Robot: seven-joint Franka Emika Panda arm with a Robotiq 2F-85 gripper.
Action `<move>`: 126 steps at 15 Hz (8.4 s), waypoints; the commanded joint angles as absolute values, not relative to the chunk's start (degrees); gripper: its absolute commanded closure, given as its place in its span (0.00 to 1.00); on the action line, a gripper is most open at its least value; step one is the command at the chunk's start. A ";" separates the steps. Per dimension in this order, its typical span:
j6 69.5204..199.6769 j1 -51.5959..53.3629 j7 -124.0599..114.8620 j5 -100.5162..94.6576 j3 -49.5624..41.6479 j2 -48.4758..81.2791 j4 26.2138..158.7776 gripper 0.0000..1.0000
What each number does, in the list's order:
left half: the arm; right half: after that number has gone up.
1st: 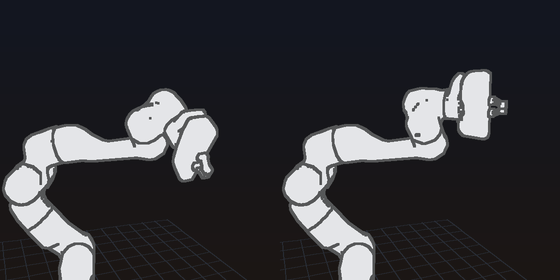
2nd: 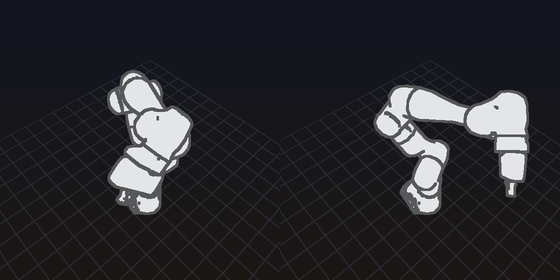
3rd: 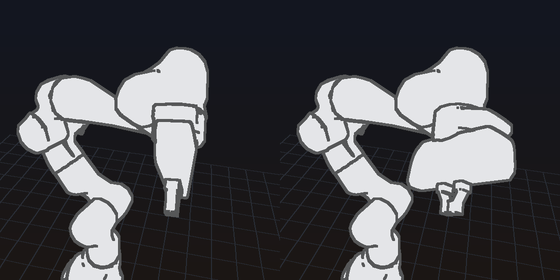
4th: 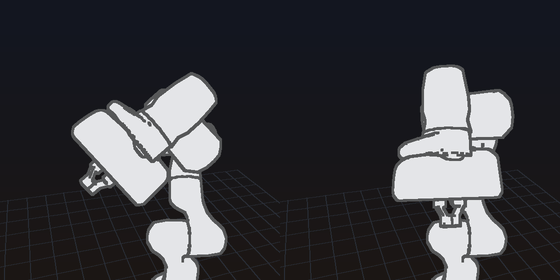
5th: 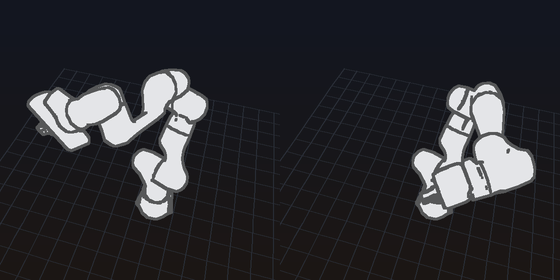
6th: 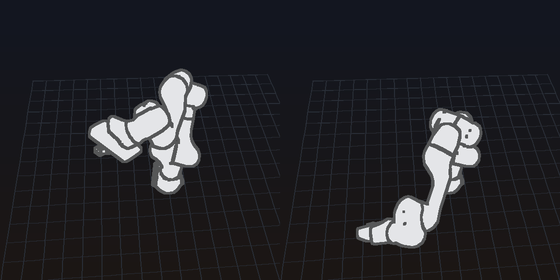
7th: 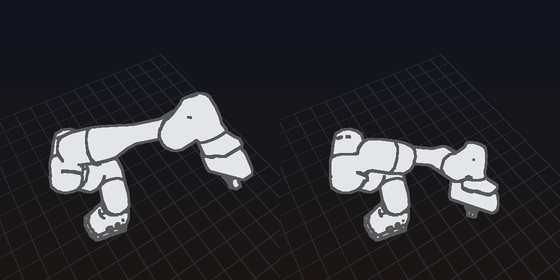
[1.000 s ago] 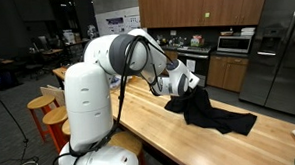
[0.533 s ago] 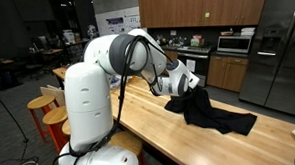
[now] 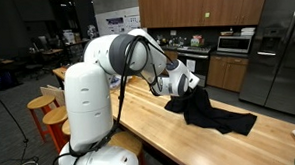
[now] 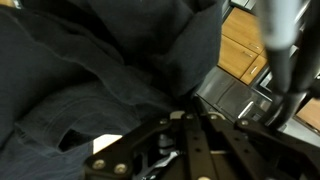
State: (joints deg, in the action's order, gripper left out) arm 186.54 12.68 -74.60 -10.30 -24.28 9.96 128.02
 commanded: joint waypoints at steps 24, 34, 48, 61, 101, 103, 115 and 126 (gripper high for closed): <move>188.35 14.52 -73.88 -10.97 -24.44 9.86 128.59 0.99; 193.55 23.46 -69.89 -10.06 -30.45 11.30 130.31 0.99; 199.59 47.55 -63.32 2.50 -49.79 20.00 132.19 0.99; 198.94 67.91 -62.87 20.80 -70.28 29.94 133.42 0.99; 197.30 69.05 -60.62 20.48 -70.86 28.09 133.73 0.99; 197.58 71.02 -60.02 20.62 -72.99 27.90 133.97 0.99; 198.84 91.00 -53.20 36.70 -95.40 27.49 137.62 0.99; 198.62 104.37 -51.12 42.87 -116.57 27.79 141.22 0.99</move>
